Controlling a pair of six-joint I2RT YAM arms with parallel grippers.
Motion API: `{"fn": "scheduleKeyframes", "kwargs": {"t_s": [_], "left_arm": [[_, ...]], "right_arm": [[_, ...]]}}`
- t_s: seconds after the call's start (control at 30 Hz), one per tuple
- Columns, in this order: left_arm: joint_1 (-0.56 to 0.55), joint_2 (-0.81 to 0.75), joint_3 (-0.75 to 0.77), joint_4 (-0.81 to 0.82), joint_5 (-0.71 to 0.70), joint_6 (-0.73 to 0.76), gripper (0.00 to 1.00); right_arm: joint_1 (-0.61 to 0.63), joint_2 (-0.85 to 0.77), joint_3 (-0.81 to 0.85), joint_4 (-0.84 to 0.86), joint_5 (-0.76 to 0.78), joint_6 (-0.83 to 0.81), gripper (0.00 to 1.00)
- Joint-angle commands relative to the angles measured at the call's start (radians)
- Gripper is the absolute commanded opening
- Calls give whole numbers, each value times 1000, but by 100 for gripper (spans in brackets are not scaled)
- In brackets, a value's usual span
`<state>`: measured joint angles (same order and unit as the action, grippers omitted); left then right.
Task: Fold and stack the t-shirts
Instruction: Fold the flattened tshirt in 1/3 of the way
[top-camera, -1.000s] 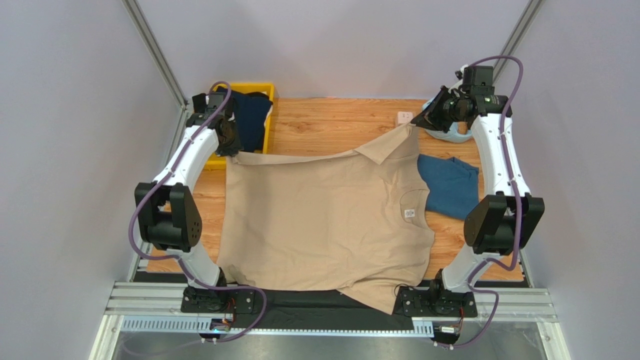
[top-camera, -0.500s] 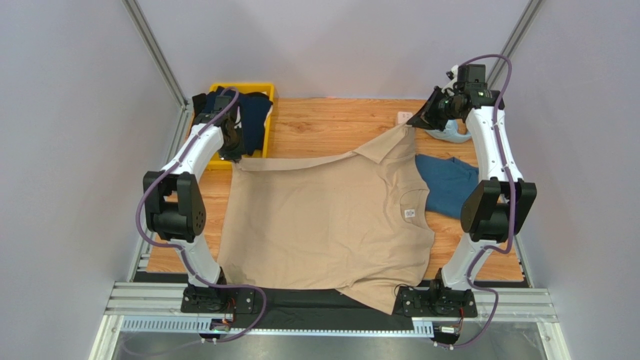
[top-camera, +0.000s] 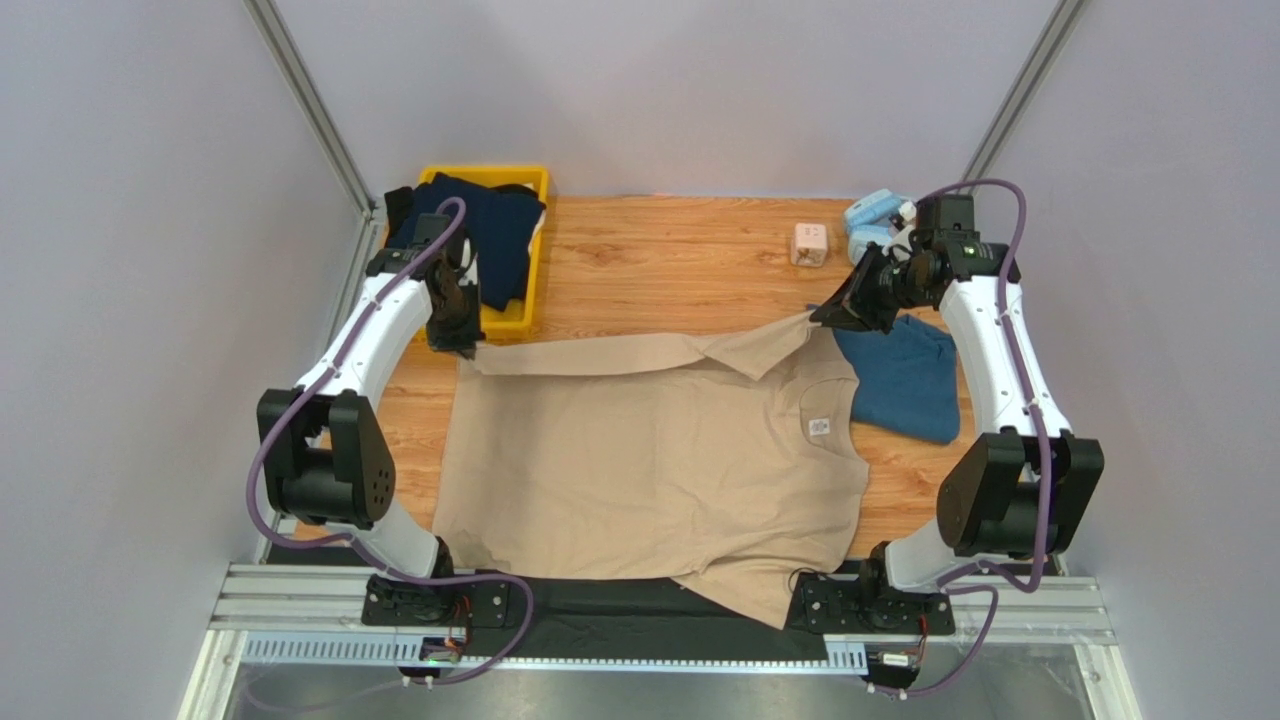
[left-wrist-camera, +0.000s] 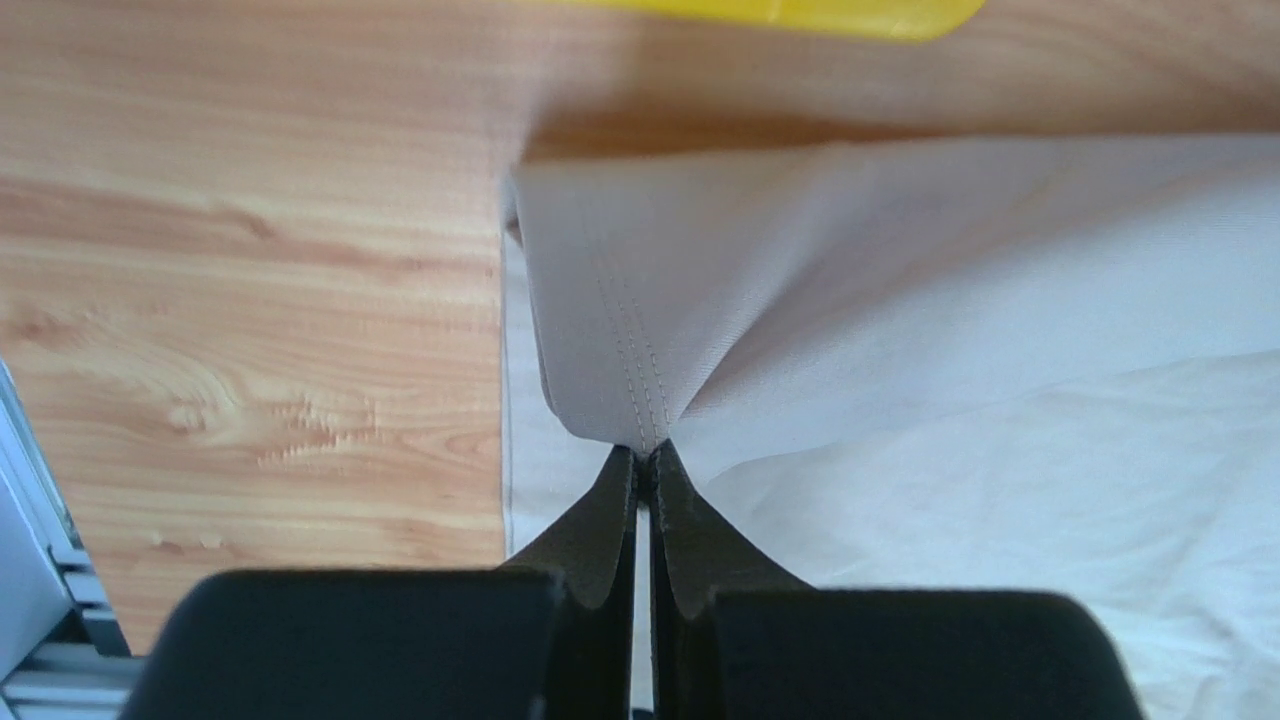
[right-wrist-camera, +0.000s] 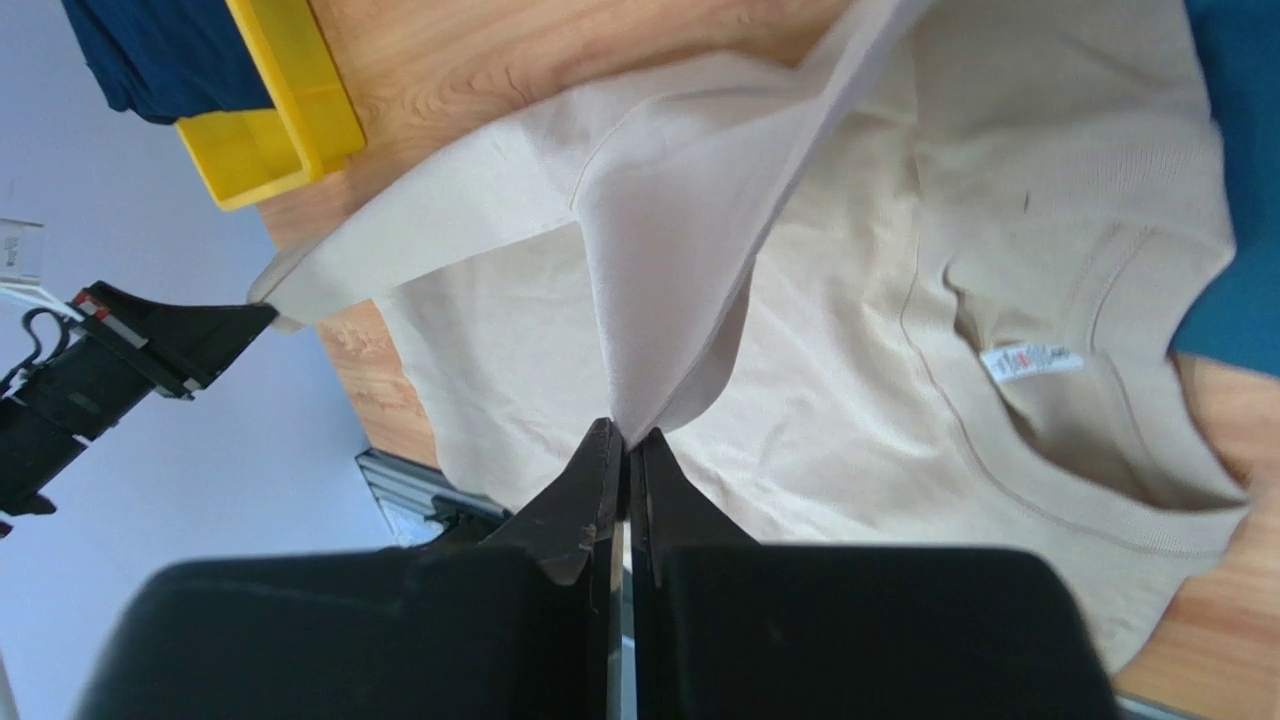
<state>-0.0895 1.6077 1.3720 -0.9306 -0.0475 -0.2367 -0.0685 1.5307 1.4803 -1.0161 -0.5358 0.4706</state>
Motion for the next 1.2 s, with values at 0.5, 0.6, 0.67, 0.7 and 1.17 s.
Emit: {"fn": "scheduleKeyframes", "kwargs": {"t_s": [0.5, 0.6, 0.67, 0.7, 1.17], "left_arm": [[7, 35, -53, -146, -29, -15, 0], [14, 69, -57, -151, -43, -16, 0], [25, 87, -66, -145, -45, -19, 0], [28, 92, -70, -139, -43, -21, 0], [65, 222, -53, -120, -106, -27, 12]], "right_arm": [[27, -193, -334, -139, 3, 20, 0], [29, -198, -354, -148, 5, 19, 0], [29, -202, -354, -150, 8, 16, 0], [29, -201, -354, -150, 11, 14, 0], [29, -112, -408, -188, 91, -32, 0]]}}
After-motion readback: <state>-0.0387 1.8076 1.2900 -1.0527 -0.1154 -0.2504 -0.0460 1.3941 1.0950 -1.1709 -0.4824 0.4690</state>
